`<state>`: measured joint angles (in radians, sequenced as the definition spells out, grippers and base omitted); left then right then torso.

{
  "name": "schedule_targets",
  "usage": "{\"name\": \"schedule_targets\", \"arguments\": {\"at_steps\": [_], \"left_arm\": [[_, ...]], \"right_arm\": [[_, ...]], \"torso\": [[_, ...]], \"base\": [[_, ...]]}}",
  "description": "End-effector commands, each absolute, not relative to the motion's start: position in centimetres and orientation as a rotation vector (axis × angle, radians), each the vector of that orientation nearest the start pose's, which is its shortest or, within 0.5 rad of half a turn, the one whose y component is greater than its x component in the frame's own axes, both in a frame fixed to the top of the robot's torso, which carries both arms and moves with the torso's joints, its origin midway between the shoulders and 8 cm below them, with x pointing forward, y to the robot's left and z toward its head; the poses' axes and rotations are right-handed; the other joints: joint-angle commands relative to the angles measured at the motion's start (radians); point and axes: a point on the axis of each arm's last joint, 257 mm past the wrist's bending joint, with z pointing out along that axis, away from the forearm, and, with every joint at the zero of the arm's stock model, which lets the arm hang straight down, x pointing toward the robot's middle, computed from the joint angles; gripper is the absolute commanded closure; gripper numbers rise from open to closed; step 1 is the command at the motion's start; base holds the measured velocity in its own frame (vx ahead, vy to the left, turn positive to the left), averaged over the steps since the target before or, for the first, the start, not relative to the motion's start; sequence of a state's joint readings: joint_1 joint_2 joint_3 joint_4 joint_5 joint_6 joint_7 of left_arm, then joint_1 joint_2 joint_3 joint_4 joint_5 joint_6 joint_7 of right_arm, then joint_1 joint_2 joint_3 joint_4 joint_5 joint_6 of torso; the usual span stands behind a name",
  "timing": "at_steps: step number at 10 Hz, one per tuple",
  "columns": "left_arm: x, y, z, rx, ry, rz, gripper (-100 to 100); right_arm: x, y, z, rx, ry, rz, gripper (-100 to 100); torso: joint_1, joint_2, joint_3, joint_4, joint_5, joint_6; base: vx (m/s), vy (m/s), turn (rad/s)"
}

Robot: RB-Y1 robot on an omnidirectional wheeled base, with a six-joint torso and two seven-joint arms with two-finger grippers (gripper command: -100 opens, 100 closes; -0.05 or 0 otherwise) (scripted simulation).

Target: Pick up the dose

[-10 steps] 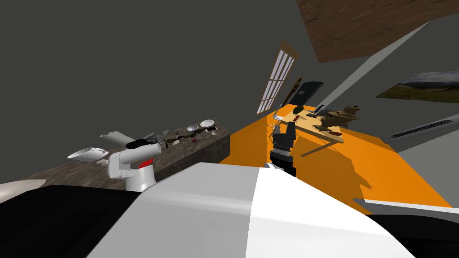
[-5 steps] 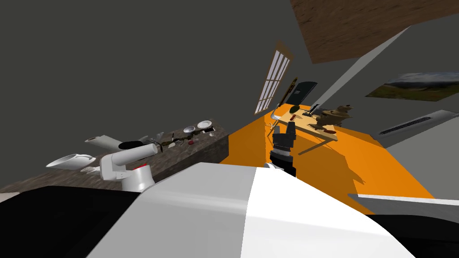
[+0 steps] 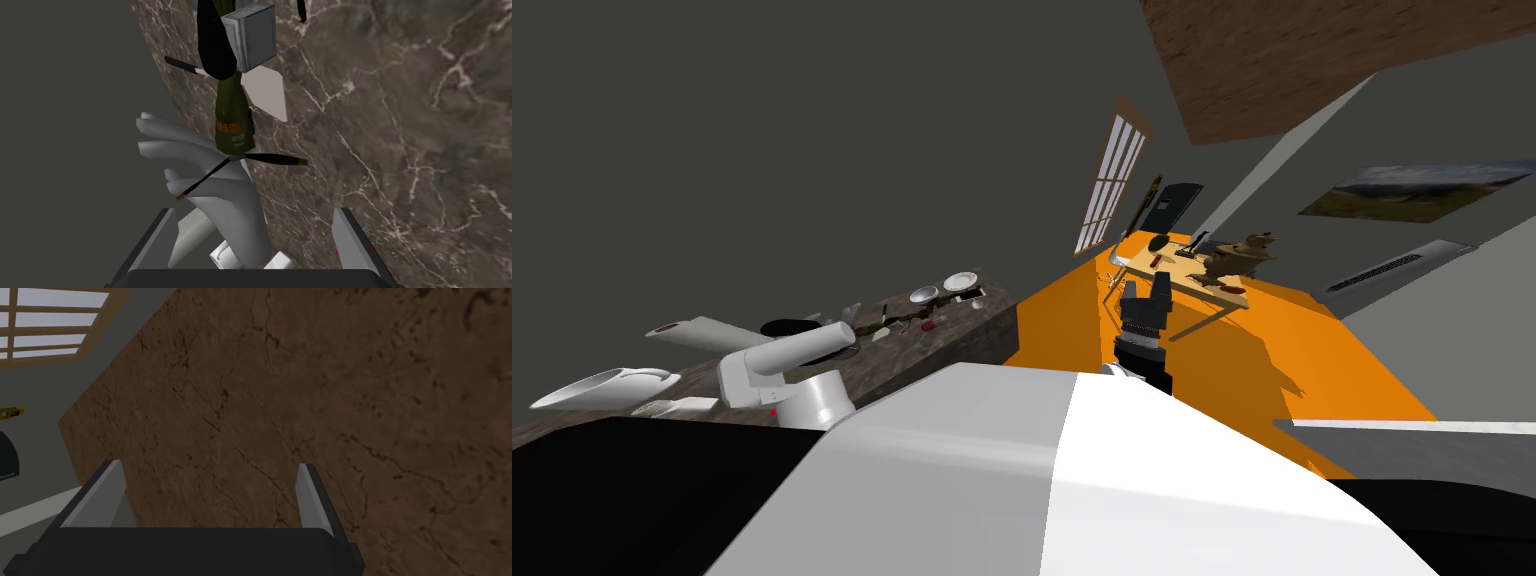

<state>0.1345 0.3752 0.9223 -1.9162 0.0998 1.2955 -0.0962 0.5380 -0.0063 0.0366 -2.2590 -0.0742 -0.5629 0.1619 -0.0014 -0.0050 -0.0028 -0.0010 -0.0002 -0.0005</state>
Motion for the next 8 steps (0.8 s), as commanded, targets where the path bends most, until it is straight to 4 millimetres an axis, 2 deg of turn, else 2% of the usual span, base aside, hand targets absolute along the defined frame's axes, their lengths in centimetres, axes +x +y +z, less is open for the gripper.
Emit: {"name": "schedule_targets", "arguments": {"at_steps": [1, 8], "left_arm": [[21.4, 69.2, -23.7, -2.135, 0.937, 0.001, -100], [17.9, 67.0, -27.5, -2.384, 0.917, -0.010, -100]], "right_arm": [[33.5, -28.0, 1.4, 0.641, 0.606, 1.220, 0], [33.5, -28.0, 1.4, 0.642, 0.606, 1.220, 0]], "torso": [[0.000, 0.000, 0.000, 0.000, 0.000, 0.000], [0.000, 0.000, 0.000, 0.000, 0.000, 0.000]], "base": [[0.075, -0.018, -0.068], [0.059, -0.021, -0.080]]}}
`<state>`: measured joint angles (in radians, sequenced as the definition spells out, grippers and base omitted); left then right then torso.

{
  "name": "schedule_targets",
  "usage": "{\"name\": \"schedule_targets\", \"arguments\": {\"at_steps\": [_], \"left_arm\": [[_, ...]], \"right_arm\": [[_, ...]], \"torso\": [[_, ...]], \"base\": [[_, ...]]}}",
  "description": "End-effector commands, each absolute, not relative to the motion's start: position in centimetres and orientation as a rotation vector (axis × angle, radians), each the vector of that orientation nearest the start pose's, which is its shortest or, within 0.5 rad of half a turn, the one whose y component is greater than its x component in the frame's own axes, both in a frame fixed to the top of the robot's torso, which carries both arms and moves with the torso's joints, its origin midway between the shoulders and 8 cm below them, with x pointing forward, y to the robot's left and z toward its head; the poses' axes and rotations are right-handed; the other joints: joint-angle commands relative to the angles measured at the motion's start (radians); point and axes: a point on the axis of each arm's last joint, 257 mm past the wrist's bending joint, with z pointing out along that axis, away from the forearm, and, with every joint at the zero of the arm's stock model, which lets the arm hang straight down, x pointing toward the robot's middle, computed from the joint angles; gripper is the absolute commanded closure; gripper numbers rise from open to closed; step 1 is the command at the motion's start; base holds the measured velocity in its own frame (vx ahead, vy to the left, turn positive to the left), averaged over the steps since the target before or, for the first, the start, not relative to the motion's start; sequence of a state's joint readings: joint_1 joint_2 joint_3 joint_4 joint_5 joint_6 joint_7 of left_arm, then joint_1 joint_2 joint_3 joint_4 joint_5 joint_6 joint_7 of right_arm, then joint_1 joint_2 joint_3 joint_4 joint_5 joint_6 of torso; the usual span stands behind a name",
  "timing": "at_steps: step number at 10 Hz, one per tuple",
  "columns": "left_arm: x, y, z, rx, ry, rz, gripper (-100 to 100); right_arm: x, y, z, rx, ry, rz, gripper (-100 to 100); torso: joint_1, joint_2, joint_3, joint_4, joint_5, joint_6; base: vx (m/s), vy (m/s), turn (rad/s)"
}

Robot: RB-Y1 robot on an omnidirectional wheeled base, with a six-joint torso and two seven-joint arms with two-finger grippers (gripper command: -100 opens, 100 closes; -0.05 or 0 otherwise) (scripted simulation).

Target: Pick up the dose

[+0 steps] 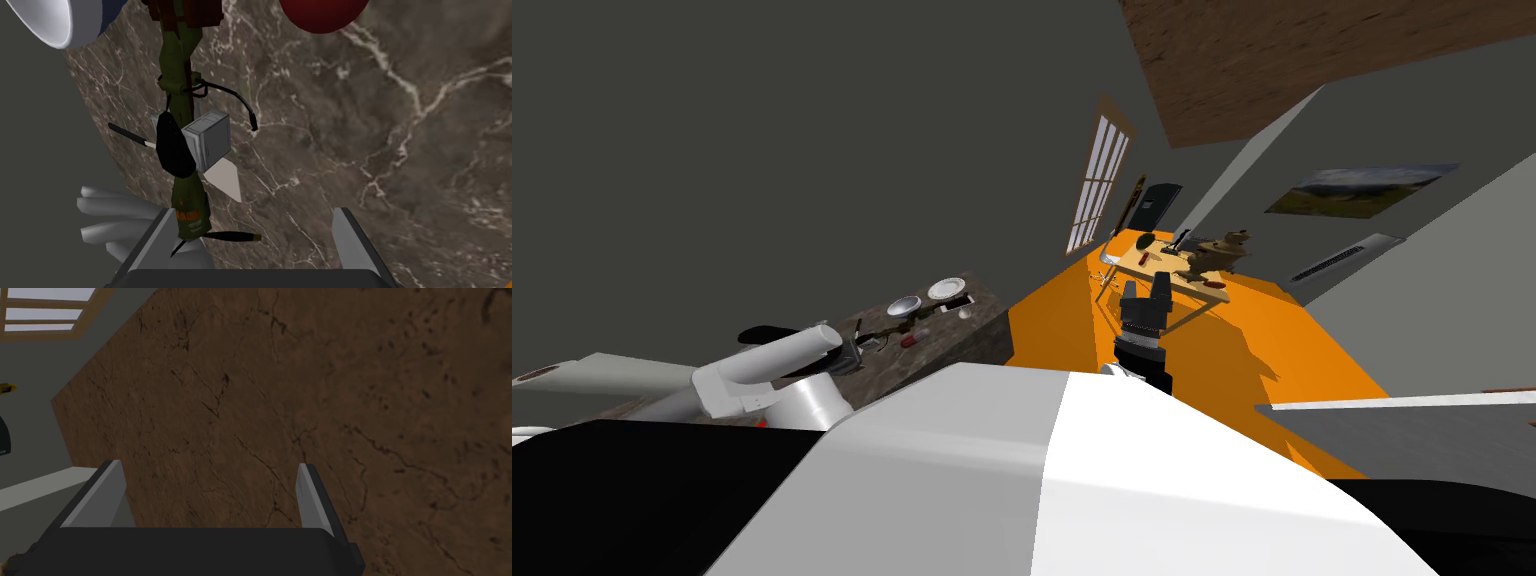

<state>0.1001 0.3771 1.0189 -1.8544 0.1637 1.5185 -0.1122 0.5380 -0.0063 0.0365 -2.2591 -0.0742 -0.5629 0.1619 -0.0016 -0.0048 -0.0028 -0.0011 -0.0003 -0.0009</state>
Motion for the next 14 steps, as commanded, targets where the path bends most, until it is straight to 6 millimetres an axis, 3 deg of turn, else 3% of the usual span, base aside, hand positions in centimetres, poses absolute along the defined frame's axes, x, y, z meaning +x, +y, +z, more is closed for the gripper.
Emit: {"name": "schedule_targets", "arguments": {"at_steps": [1, 13, 14], "left_arm": [[17.4, 66.6, -28.1, -2.430, 0.906, -0.030, -100], [14.0, 60.3, -32.3, -2.788, 0.925, -0.135, -100], [14.1, 60.7, -32.1, -2.770, 0.922, -0.128, -100]], "right_arm": [[33.5, -28.0, 1.4, 0.641, 0.606, 1.220, 0], [33.5, -28.0, 1.4, 0.642, 0.606, 1.220, 0], [33.5, -28.0, 1.4, 0.641, 0.606, 1.220, 0]], "torso": [[0.000, 0.000, 0.000, 0.000, 0.000, 0.000], [0.000, -0.001, 0.000, 0.000, 0.000, 0.000], [0.000, 0.000, 0.000, 0.000, 0.000, 0.000]], "base": [[0.071, -0.026, -0.105], [0.068, -0.013, -0.070], [0.025, -0.008, -0.006]]}}
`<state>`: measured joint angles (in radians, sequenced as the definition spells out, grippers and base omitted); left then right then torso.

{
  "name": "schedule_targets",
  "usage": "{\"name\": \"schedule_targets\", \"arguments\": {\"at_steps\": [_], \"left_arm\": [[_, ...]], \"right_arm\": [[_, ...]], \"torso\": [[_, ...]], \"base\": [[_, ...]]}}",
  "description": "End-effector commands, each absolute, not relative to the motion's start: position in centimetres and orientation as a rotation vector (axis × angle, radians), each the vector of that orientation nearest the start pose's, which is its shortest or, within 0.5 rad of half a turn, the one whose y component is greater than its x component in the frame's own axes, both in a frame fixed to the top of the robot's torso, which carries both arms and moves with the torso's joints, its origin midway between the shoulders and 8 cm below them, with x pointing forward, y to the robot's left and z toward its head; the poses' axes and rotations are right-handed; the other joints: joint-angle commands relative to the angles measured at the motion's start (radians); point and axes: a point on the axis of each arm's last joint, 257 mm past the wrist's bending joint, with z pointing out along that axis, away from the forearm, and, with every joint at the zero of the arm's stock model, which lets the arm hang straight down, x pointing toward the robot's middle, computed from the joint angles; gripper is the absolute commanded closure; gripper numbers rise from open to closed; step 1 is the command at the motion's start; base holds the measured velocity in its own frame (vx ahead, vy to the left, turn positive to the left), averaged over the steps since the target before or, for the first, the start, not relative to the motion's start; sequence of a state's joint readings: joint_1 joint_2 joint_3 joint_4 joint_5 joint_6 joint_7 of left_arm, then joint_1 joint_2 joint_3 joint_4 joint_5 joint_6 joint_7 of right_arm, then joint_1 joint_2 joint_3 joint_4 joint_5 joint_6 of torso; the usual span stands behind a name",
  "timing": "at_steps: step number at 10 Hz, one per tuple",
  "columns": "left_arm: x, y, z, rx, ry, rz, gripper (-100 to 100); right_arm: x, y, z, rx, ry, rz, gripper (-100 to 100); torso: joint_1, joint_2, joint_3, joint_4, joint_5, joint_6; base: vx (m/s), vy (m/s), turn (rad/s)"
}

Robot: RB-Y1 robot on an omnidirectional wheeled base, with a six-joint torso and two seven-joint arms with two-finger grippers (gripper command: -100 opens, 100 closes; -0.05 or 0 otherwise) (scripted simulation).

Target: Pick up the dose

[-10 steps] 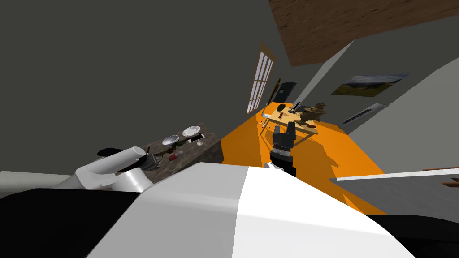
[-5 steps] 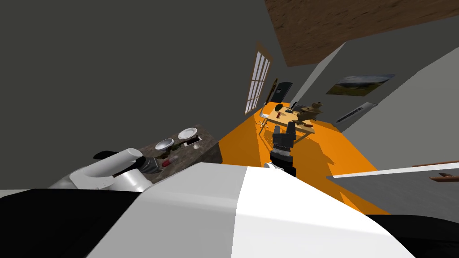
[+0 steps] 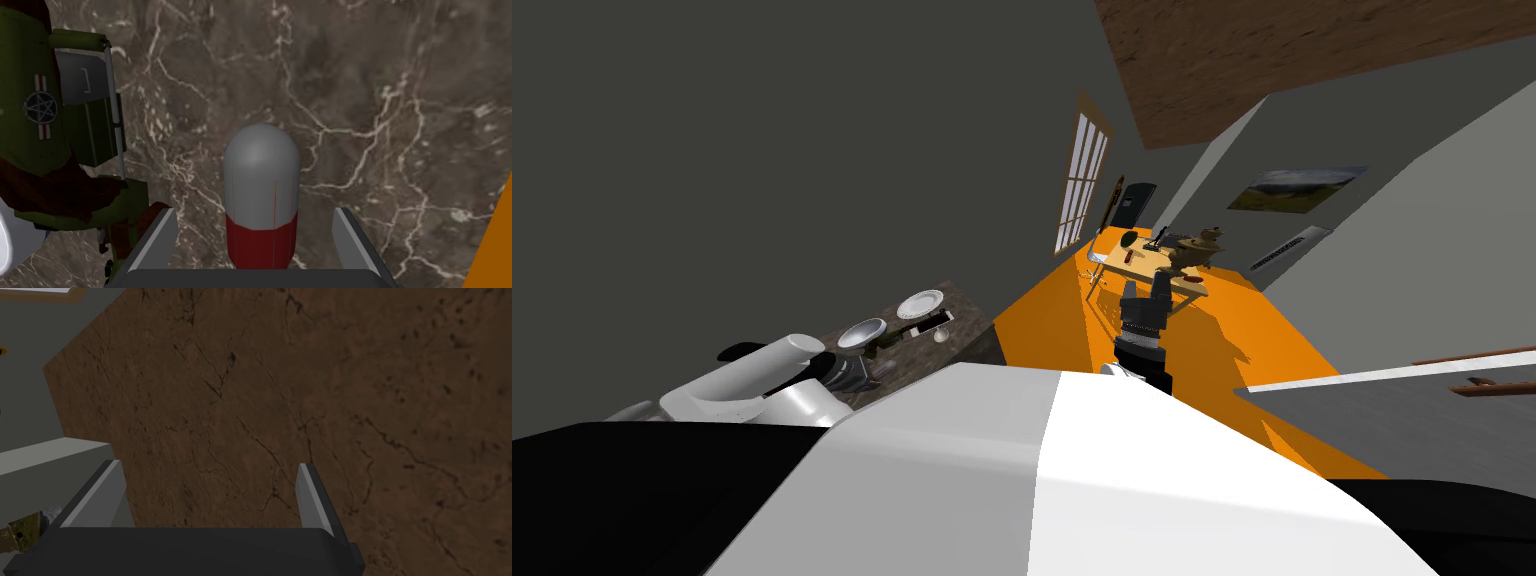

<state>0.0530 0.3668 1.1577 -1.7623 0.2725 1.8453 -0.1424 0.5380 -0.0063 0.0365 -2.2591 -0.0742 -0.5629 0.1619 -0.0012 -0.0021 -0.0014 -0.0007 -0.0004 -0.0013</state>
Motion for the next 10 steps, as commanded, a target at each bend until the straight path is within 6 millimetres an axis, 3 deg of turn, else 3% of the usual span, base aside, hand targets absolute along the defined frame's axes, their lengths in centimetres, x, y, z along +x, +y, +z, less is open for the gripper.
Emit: {"name": "schedule_targets", "arguments": {"at_steps": [1, 2, 5, 6, 7, 10], "left_arm": [[14.1, 60.6, -32.2, -2.775, 0.923, -0.129, 0], [14.5, 60.6, -32.9, -2.773, 0.927, -0.130, -100], [15.3, 60.5, -34.4, -2.771, 0.934, -0.133, -100], [15.0, 60.5, -34.0, -2.774, 0.933, -0.132, -100], [15.1, 60.6, -34.1, -2.772, 0.932, -0.132, 100], [15.1, 60.5, -34.0, -2.772, 0.933, -0.132, 100]], "right_arm": [[33.5, -28.0, 1.4, 0.641, 0.606, 1.220, 0], [33.5, -28.0, 1.4, 0.641, 0.606, 1.220, 0], [33.5, -28.0, 1.4, 0.641, 0.606, 1.220, 0], [33.5, -28.0, 1.4, 0.641, 0.606, 1.220, 0], [33.5, -28.0, 1.4, 0.641, 0.606, 1.220, 0], [33.5, -28.0, 1.4, 0.641, 0.606, 1.220, 0]], "torso": [[0.000, 0.000, 0.000, 0.000, 0.000, 0.000], [0.000, 0.002, 0.001, 0.000, 0.000, 0.000], [0.002, 0.003, 0.002, 0.001, 0.000, 0.000], [0.002, 0.003, 0.002, 0.001, 0.000, 0.000], [0.001, 0.003, 0.002, 0.001, 0.000, 0.000], [0.001, 0.002, 0.001, 0.001, 0.000, 0.000]], "base": [[0.006, -0.001, 0.001], [-0.001, 0.005, 0.018], [-0.009, 0.012, 0.014], [0.000, 0.000, 0.000], [0.000, 0.000, 0.000], [0.000, 0.000, 0.000]]}}
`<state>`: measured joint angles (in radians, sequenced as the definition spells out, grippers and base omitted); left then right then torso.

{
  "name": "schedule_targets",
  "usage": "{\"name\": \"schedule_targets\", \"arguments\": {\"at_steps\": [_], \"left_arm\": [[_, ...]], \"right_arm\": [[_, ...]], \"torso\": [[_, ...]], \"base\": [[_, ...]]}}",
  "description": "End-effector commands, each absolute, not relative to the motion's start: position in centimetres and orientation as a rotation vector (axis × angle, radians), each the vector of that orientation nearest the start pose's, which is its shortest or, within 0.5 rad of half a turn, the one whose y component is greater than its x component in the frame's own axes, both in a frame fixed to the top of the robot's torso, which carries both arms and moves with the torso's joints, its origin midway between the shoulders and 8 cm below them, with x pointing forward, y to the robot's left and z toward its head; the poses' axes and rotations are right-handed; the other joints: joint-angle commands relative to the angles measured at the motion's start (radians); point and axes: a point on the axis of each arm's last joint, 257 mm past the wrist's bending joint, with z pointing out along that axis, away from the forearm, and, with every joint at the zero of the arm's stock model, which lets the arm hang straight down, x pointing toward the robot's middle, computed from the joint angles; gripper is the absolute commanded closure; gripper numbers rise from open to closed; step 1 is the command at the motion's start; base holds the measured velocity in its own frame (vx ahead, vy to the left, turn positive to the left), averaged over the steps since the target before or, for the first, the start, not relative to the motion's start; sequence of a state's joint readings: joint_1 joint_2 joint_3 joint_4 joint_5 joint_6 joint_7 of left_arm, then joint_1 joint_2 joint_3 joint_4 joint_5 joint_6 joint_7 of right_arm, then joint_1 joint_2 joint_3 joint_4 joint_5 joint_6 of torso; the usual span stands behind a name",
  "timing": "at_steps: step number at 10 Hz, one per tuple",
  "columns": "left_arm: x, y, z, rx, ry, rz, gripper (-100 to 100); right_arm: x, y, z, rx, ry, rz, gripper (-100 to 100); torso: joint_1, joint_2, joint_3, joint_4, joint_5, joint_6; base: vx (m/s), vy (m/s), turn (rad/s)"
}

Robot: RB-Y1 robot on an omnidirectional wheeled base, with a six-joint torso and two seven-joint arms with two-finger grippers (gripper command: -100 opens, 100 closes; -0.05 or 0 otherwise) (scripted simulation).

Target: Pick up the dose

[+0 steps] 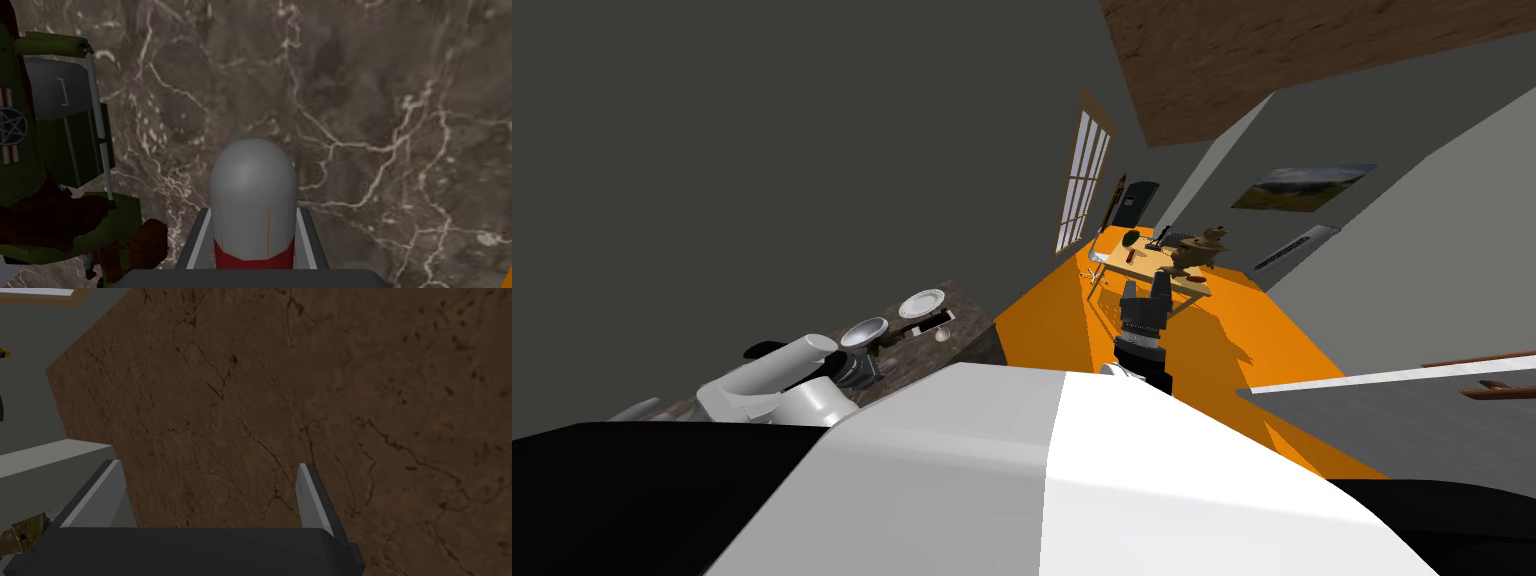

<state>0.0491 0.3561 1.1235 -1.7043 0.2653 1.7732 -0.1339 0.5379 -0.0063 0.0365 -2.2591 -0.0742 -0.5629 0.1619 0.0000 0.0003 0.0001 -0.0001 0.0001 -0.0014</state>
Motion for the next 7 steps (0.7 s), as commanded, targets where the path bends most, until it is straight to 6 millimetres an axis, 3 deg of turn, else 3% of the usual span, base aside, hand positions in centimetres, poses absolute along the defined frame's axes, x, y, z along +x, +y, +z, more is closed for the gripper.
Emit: {"name": "schedule_targets", "arguments": {"at_steps": [1, 2, 3, 6, 7], "left_arm": [[15.1, 60.6, -34.0, -2.772, 0.933, -0.132, 100], [15.1, 60.6, -34.0, -2.772, 0.933, -0.132, 0], [14.6, 60.6, -33.1, -2.773, 0.928, -0.131, 100], [14.3, 60.6, -32.4, -2.772, 0.924, -0.130, 100], [14.3, 60.6, -32.3, -2.773, 0.924, -0.129, 0]], "right_arm": [[33.5, -28.0, 1.4, 0.641, 0.606, 1.220, 0], [33.5, -28.0, 1.4, 0.641, 0.606, 1.220, 0], [33.5, -28.0, 1.4, 0.641, 0.606, 1.220, 0], [33.5, -28.0, 1.4, 0.641, 0.606, 1.220, 0], [33.5, -28.0, 1.5, 0.641, 0.606, 1.220, 0]], "torso": [[0.000, 0.000, 0.000, 0.000, 0.000, 0.000], [0.000, 0.000, 0.000, 0.000, 0.000, 0.000], [0.000, 0.000, 0.000, 0.000, 0.000, 0.000], [-0.002, 0.000, 0.000, 0.000, -0.001, 0.000], [-0.001, 0.000, 0.000, 0.000, 0.000, 0.000]], "base": [[0.000, 0.000, 0.000], [0.000, 0.000, 0.000], [0.006, -0.010, -0.023], [0.008, -0.011, -0.012], [0.000, 0.000, 0.000]]}}
